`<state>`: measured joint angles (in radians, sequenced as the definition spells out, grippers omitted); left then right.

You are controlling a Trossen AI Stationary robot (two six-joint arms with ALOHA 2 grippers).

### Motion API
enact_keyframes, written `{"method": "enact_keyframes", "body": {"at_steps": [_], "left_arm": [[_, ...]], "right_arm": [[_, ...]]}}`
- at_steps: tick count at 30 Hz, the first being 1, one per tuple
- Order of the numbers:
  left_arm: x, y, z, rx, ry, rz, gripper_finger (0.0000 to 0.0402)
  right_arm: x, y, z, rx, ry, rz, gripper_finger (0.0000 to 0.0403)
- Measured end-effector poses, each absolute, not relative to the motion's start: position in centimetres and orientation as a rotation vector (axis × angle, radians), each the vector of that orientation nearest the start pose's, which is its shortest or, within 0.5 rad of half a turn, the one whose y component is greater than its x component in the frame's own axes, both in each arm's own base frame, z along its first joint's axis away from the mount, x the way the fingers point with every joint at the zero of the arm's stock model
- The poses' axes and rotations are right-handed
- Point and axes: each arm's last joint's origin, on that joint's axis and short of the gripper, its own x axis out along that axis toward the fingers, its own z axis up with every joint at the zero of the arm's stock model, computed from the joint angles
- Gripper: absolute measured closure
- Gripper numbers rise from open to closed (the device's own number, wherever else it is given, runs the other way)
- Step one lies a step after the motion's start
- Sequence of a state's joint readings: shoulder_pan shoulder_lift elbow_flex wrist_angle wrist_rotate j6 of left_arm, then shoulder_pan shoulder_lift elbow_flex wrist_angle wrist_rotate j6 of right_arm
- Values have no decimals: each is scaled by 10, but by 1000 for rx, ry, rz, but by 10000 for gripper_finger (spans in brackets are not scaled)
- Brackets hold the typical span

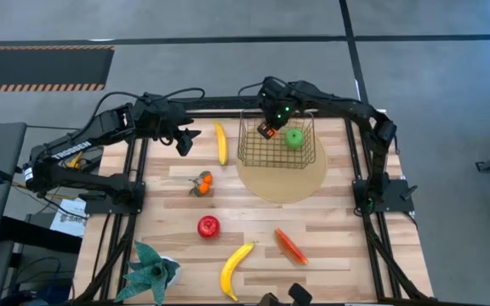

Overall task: Build produce basket
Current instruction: Put the top tangerines into the wire basket

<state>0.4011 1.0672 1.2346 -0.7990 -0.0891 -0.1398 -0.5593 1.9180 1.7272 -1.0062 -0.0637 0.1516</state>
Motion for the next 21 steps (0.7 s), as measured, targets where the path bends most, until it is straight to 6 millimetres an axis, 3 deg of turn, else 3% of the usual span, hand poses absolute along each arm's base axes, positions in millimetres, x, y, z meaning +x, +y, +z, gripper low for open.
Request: {"method": "enact_keyframes", "body": {"at_steps": [4,13,21], "left_arm": [[185,81,377,-245,601,522,184],[184,81,376,-257,619,526,184],[183,80,375,-265,624,529,184]], "right_arm": [[336,-210,269,510,1124,-519,403],[320,-201,221,553,1286,-532,403],[320,-213,219,501,1227,-596,403]]}}
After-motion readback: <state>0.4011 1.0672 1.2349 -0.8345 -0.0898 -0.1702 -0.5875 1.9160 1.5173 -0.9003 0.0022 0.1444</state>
